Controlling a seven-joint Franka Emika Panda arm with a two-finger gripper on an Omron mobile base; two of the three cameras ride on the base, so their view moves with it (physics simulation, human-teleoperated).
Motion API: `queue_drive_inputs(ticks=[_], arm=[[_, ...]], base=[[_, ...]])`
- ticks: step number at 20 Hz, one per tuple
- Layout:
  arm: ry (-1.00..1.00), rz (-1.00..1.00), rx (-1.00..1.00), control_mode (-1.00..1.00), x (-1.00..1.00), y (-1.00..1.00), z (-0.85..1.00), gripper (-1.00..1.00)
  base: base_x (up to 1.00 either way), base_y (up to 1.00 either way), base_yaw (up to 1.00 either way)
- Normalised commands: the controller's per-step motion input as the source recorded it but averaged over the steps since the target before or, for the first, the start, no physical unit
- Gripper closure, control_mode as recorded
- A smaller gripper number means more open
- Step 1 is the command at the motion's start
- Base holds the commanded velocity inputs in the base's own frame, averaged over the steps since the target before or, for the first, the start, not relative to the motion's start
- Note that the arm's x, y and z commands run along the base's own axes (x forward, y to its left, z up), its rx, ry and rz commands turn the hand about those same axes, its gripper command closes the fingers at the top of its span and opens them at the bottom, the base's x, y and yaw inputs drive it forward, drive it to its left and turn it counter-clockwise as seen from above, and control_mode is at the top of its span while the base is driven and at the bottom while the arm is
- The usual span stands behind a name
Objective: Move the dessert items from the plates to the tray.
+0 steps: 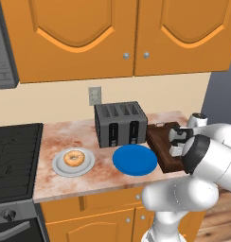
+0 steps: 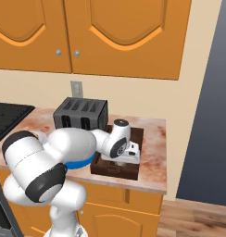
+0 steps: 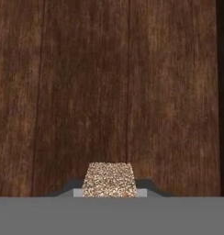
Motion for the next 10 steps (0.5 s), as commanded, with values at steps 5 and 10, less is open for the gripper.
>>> queue_drive_inputs(ticks=[5, 10], arm=[[-0.01, 0.00, 0.00, -1.00, 0.03, 0.00, -0.06, 1.00], [0.00, 0.00, 0.00, -1.00, 0.00, 0.00, 0.00, -1.00]], base=[[0.00, 0.00, 0.00], [0.00, 0.00, 0.00]])
